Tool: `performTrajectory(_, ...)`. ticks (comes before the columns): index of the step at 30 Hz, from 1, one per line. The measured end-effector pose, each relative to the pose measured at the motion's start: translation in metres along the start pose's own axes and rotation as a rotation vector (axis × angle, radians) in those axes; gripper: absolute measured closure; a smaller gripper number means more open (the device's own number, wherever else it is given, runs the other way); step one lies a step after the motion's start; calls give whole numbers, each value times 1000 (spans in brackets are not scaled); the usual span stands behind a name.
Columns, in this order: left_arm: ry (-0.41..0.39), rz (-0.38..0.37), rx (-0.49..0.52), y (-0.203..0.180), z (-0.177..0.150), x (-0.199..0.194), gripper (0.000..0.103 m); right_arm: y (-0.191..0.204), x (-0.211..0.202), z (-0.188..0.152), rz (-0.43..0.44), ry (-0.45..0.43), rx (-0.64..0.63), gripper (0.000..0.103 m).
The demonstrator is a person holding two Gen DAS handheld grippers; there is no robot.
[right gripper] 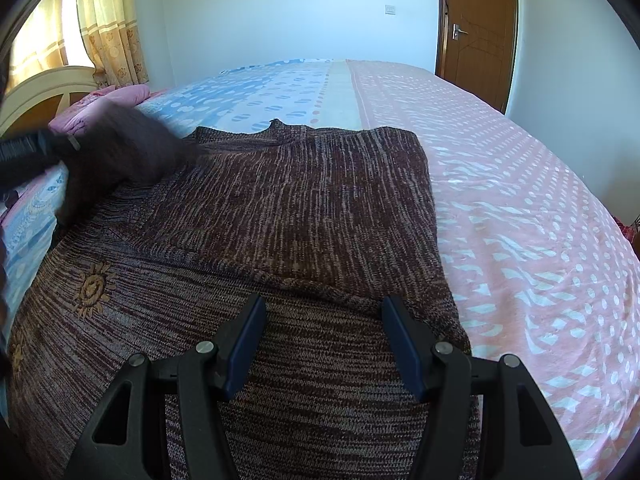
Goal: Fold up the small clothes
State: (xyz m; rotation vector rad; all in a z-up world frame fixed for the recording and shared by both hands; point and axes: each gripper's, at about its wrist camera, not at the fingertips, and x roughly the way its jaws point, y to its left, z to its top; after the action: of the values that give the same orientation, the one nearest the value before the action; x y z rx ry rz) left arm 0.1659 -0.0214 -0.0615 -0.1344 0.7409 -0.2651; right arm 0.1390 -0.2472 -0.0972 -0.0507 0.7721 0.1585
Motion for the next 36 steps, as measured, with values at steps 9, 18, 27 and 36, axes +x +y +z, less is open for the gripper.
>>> performTrajectory(9,37,41,-63,29,-33,-28,17,1,-1,0,1,-2,-2,40)
performTrajectory(18,-32,238,-249,123,-50,-54,14,21,-35,23,81,-110,-3,40)
performTrajectory(27,-46,175,-425,155,-71,-46,13,85,31,88,163,4,-4,40)
performTrajectory(36,-55,144,-427,159,-69,-45,5,121,90,99,122,93,-25,72)
